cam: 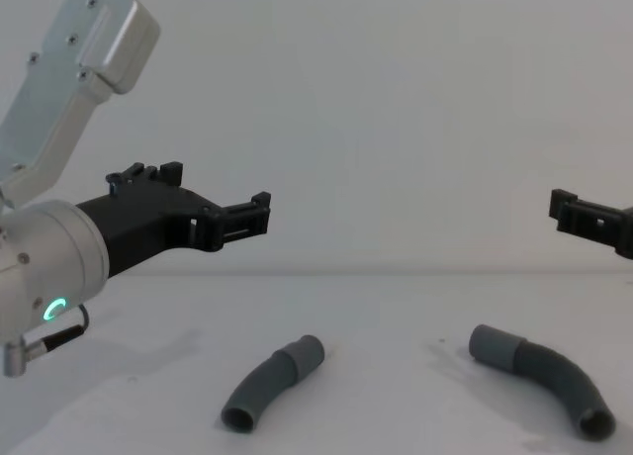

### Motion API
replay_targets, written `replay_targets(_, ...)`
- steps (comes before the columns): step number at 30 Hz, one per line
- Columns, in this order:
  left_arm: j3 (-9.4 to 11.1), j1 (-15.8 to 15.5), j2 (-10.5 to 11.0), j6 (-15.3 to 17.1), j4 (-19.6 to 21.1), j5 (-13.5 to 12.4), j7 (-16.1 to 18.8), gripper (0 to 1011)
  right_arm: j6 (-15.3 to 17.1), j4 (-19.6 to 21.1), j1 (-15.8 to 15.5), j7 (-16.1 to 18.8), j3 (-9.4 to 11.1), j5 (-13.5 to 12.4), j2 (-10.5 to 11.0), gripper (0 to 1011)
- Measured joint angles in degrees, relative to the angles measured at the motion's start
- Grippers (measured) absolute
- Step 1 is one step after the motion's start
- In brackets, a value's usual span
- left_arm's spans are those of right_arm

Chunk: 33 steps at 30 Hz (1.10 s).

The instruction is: Use both hands to pick up one end of the pipe from the table, align the ends, and insert them.

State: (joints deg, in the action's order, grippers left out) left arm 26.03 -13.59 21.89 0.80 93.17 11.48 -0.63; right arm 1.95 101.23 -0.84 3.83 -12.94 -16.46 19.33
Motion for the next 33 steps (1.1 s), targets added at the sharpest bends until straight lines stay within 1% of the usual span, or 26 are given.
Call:
replay_targets(16,-0.01,0.0,-0.02,0.03,0.0,0.0,0.0,1001,0.0,0.0,0.0,0.0,0.0,0.0,0.0,1000)
replay_targets(22,0.0,-0.17,-0.29,1.03,-0.08,0.0,-0.05,1001,0.04,-0.01,0.0,0.03,0.01,0.0,0.0,1000)
replay_targets(30,0.24,-0.75,-0.97,5.37,-0.11,0.64,-0.84,1001,1.34,0.03,0.11,1.38,0.0,-0.52,0.42,1000)
replay_targets(31,0.3,-0.88,-1.07,6.59,-0.07,0.9,-1.1,1001,1.6,0.08,0.13,1.59,-0.02,-0.61,0.53,1000)
replay_targets(33,0.36,-0.99,-1.16,7.67,0.02,1.13,-1.36,1001,2.58,0.29,0.13,2.3,-0.12,-0.88,0.91,1000)
